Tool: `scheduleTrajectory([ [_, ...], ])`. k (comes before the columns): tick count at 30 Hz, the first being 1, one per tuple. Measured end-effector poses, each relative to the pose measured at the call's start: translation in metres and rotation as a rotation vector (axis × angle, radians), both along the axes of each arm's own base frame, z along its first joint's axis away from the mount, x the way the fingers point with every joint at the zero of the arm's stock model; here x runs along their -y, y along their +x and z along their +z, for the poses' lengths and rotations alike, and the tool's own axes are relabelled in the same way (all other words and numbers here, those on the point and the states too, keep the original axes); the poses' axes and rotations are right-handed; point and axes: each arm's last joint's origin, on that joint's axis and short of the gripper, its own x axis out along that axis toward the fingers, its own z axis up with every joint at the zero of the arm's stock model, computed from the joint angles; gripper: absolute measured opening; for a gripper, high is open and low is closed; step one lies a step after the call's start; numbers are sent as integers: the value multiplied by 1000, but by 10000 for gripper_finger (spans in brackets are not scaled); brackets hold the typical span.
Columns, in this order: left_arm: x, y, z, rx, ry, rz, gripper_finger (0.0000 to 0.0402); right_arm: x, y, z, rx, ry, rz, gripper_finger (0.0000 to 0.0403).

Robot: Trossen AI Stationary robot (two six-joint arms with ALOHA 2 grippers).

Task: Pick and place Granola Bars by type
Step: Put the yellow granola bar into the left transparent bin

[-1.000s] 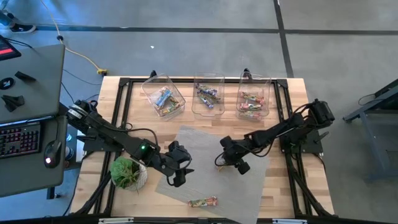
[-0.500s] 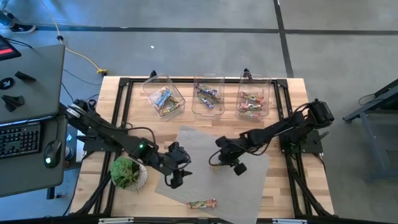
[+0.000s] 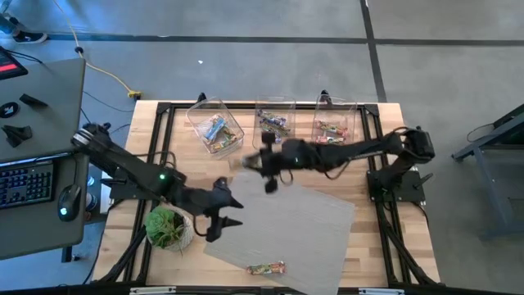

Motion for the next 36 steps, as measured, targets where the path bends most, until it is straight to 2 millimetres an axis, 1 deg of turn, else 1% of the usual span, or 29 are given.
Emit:
scheduleTrajectory([
  [1, -2, -3, 5, 27, 13, -1, 233, 10, 4, 2, 26, 15, -31, 99],
  [4, -11, -14, 21, 114, 80, 36, 233, 42, 19, -3, 24, 52, -92, 100],
  [7, -20, -24, 32, 172, 177, 109, 233, 68, 44, -11, 17, 126, -131, 99],
  [9, -24, -29, 37, 195, 223, 159, 233, 84, 63, -12, -3, 153, -163, 97],
  [11, -28, -31, 39, 210, 250, 212, 233, 98, 82, -12, -57, 170, -211, 97],
  [14, -28, -31, 40, 213, 264, 237, 233, 118, 104, -20, -183, 215, -264, 98],
  [17, -28, -31, 38, 203, 261, 225, 233, 138, 118, -31, -272, 275, -330, 98],
  [19, -27, -30, 36, 187, 258, 222, 233, 148, 126, -42, -294, 323, -367, 98],
  [22, -27, -30, 34, 178, 261, 215, 233, 160, 134, -66, -321, 340, -394, 98],
  [25, -27, -30, 34, 177, 260, 214, 233, 163, 139, -81, -320, 342, -403, 98],
  [28, -27, -30, 34, 173, 260, 214, 233, 163, 141, -80, -287, 318, -433, 99],
  [32, -27, -31, 34, 168, 260, 210, 233, 165, 140, -82, -295, 306, -454, 100],
  [36, -27, -31, 34, 170, 259, 211, 233, 169, 139, -82, -293, 318, -435, 114],
])
